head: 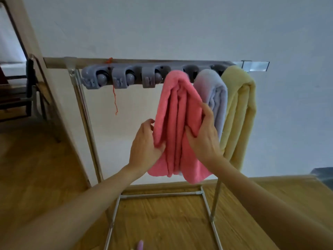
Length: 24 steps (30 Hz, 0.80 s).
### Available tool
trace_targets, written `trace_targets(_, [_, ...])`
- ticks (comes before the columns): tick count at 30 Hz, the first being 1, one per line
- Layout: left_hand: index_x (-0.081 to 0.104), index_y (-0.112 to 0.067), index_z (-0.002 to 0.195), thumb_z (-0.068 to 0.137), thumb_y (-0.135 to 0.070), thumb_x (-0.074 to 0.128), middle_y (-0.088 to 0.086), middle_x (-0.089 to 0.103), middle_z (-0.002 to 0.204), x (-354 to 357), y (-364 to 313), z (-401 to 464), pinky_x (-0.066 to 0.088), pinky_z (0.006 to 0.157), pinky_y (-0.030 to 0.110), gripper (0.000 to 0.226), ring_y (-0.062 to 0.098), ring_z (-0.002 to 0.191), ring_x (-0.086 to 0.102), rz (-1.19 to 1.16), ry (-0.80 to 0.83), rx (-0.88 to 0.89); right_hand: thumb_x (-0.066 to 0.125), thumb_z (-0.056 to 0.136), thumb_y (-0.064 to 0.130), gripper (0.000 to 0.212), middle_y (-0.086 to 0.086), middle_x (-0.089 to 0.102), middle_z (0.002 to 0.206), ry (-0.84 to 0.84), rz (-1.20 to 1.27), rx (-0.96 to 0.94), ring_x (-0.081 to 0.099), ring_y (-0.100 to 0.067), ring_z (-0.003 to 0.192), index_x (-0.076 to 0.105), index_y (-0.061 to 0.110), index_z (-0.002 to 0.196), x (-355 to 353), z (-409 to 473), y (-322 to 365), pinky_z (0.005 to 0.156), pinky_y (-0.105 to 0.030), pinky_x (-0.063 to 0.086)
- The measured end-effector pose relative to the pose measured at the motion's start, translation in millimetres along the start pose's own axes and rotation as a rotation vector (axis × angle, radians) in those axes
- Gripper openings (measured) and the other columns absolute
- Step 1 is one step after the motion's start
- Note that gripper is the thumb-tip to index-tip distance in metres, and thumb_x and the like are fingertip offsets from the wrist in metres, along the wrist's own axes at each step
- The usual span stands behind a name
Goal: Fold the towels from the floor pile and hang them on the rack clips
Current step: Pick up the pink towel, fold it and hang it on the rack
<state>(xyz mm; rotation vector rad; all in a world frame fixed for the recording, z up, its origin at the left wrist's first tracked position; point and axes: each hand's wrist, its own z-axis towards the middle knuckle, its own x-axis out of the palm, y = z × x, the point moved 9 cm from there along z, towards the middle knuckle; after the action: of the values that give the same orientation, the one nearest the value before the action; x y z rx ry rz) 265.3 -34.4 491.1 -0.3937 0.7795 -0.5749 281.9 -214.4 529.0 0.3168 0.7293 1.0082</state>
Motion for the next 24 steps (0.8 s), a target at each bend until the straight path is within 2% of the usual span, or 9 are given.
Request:
trace_targets(2, [0.052, -0.009, 0.114, 0.079, -0.03, 0.066, 0.004, 0.061, 0.103, 16.1, 25.9, -7.4, 0.053, 0.07, 0.039, 0.044, 0.022, 0.087, 0.061, 0.022, 0.076, -0.1, 0.06, 0.087, 0.016, 0.054, 0.004, 0.046, 0.128, -0.032, -0.006, 0.075, 0.049, -0.001, 0.087, 0.031, 0.019, 0.132, 1.3, -12.6, -9.2, 0.076, -0.018, 0.045])
trace_targets(4, [0.058, -0.008, 0.094, 0.081, -0.029, 0.062, 0.004, 0.064, 0.084, 21.3, 51.5, -11.7, 0.05, 0.06, 0.038, 0.025, 0.027, 0.074, 0.061, 0.06, 0.103, -0.201, 0.061, 0.086, 0.017, 0.033, 0.006, 0.045, 0.107, -0.063, -0.098, 0.077, 0.046, -0.005, 0.075, 0.043, 0.013, 0.114, 2.6, -22.9, -13.0, 0.067, -0.026, 0.045])
trace_targets(6, [0.054, -0.009, 0.083, 0.084, -0.024, 0.063, 0.004, 0.059, 0.076, 10.6, 70.2, -12.3, 0.042, 0.052, 0.03, 0.018, 0.025, 0.066, 0.058, 0.118, 0.006, -0.262, 0.06, 0.086, 0.018, 0.017, 0.004, 0.041, 0.094, -0.069, -0.183, 0.078, 0.04, -0.01, 0.062, 0.045, 0.012, 0.087, 3.7, -28.0, -16.4, 0.057, -0.029, 0.042])
trace_targets(8, [0.051, -0.009, 0.085, 0.085, -0.02, 0.066, 0.007, 0.057, 0.082, 0.6, 82.0, -11.2, 0.04, 0.052, 0.028, 0.018, 0.023, 0.067, 0.056, 0.17, -0.077, -0.308, 0.06, 0.087, 0.02, 0.024, 0.002, 0.04, 0.089, -0.072, -0.21, 0.073, 0.037, -0.007, 0.057, 0.04, 0.013, 0.077, 3.6, -31.2, -20.5, 0.051, -0.021, 0.034])
trace_targets(11, [0.047, -0.008, 0.089, 0.078, -0.008, 0.066, 0.006, 0.054, 0.082, 21.8, 87.1, -9.9, 0.038, 0.051, 0.023, 0.022, 0.022, 0.069, 0.054, 0.115, 0.062, -0.313, 0.06, 0.087, 0.025, 0.026, 0.001, 0.04, 0.089, -0.072, -0.248, 0.07, 0.04, -0.014, 0.058, 0.039, 0.014, 0.078, -0.6, -33.1, -21.6, 0.048, -0.018, 0.031])
trace_targets(13, [0.05, -0.012, 0.092, 0.067, -0.022, 0.063, 0.002, 0.059, 0.081, 45.8, 77.0, -14.7, 0.047, 0.052, 0.029, 0.03, 0.022, 0.071, 0.06, -0.047, 0.204, -0.291, 0.059, 0.087, 0.027, 0.025, 0.001, 0.041, 0.09, -0.059, -0.27, 0.071, 0.044, -0.018, 0.061, 0.04, 0.014, 0.079, -2.5, -34.1, -22.5, 0.048, -0.023, 0.034])
trace_targets(15, [0.054, -0.022, 0.106, 0.059, -0.038, 0.061, -0.003, 0.064, 0.093, 59.2, 60.7, -21.9, 0.056, 0.067, 0.038, 0.05, 0.017, 0.082, 0.064, -0.154, 0.263, -0.294, 0.058, 0.087, 0.027, 0.024, 0.0, 0.042, 0.092, -0.042, -0.291, 0.075, 0.046, -0.02, 0.062, 0.041, 0.012, 0.081, -4.2, -35.5, -24.2, 0.049, -0.028, 0.038])
trace_targets(20, [0.049, -0.023, 0.113, 0.06, -0.066, 0.064, -0.006, 0.062, 0.102, 75.5, 27.6, -29.9, 0.055, 0.076, 0.04, 0.07, 0.016, 0.089, 0.063, -0.175, 0.195, -0.323, 0.052, 0.088, 0.023, 0.017, -0.007, 0.044, 0.102, -0.031, -0.296, 0.058, 0.047, -0.023, 0.072, 0.04, 0.011, 0.089, -12.4, -43.4, -26.2, 0.056, -0.032, 0.037])
trace_targets(24, [0.047, -0.008, 0.117, 0.069, -0.051, 0.074, 0.005, 0.056, 0.107, 75.4, 18.3, -26.9, 0.049, 0.07, 0.036, 0.07, 0.022, 0.087, 0.057, -0.063, 0.133, -0.315, 0.047, 0.092, 0.019, 0.013, -0.007, 0.046, 0.103, -0.022, -0.262, 0.085, 0.05, -0.022, 0.079, 0.039, 0.011, 0.098, -20.0, -50.5, -27.9, 0.06, -0.032, 0.036])
